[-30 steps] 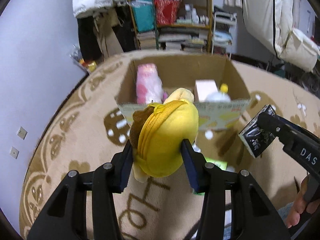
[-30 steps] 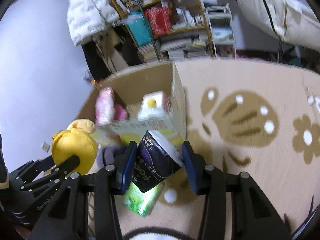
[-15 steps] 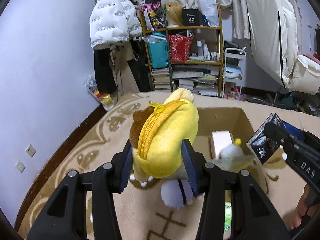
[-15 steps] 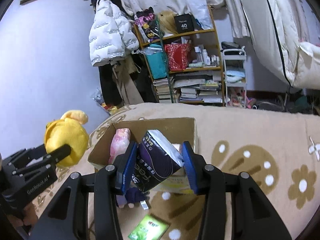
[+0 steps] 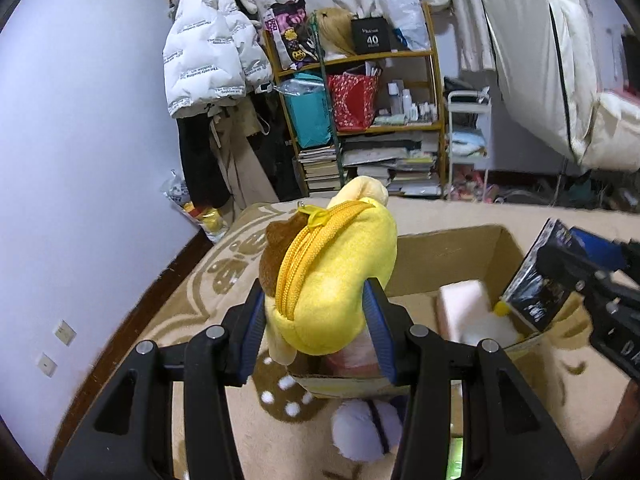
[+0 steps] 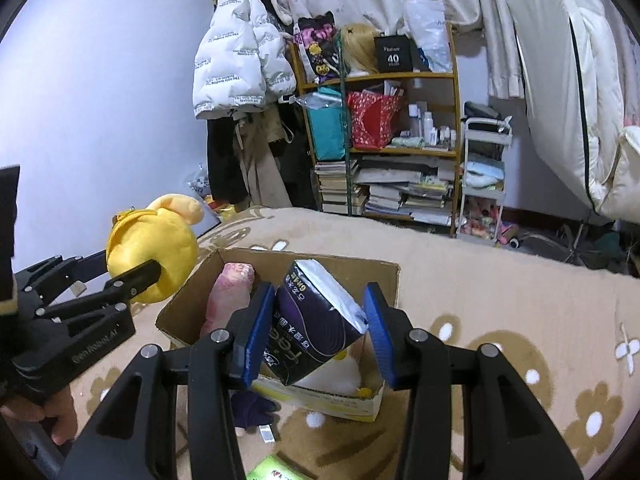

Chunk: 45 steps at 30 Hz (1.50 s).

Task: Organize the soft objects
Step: 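Lift both items over the box and open both tools to drop them in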

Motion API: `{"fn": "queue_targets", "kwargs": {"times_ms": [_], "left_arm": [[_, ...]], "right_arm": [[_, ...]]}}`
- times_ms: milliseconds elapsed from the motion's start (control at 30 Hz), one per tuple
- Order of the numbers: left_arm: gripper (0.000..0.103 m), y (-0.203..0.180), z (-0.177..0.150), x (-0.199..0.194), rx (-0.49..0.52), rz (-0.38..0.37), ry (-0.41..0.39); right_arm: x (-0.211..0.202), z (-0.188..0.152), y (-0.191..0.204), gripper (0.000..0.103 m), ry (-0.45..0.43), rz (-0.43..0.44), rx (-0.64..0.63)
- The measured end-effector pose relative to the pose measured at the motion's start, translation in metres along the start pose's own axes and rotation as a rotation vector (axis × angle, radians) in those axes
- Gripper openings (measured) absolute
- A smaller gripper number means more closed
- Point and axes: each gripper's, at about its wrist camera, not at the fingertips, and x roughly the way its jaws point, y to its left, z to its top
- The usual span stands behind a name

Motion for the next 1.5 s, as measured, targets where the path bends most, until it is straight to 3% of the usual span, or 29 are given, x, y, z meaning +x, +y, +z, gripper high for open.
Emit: {"fn": "queue_targets", "kwargs": {"times_ms": [467, 767, 1067, 1133, 1267, 1333, 1500], "left_arm": [[0.047, -0.006, -0.006, 0.044, -0.029, -0.076, 0.097], [0.054, -0.007, -0.014, 0.061, -0.019, -0.108, 0.179], [0.072, -0.002, -0.015, 0.051, -0.016, -0.097, 0.196], [0.080, 0.002, -0.015, 0.046, -0.026, -0.098, 0.197], [0.081, 0.007, -0.017, 0.034, -0.035, -0.096, 0.197], [0.084, 0.009, -0.018, 0.027, -0.030, -0.093, 0.200], [0.091, 0.013, -0.021, 0.008, -0.030, -0.094, 0.223]], "right_arm": [[0.040, -0.012, -0.013, 0.049, 0.035, 0.024, 0.031], [0.057, -0.022, -0.015, 0.051, 0.102, 0.042, 0.049], [0.057, -0.025, -0.017, 0.054, 0.127, 0.066, 0.066], [0.054, -0.024, -0.015, 0.069, 0.126, 0.073, 0.064], [0.042, -0.022, -0.010, 0.080, 0.111, 0.069, 0.057], [0.036, -0.021, -0.008, 0.094, 0.120, 0.072, 0.059], [0.014, -0.026, -0.004, 0.103, 0.123, 0.053, 0.038]]}}
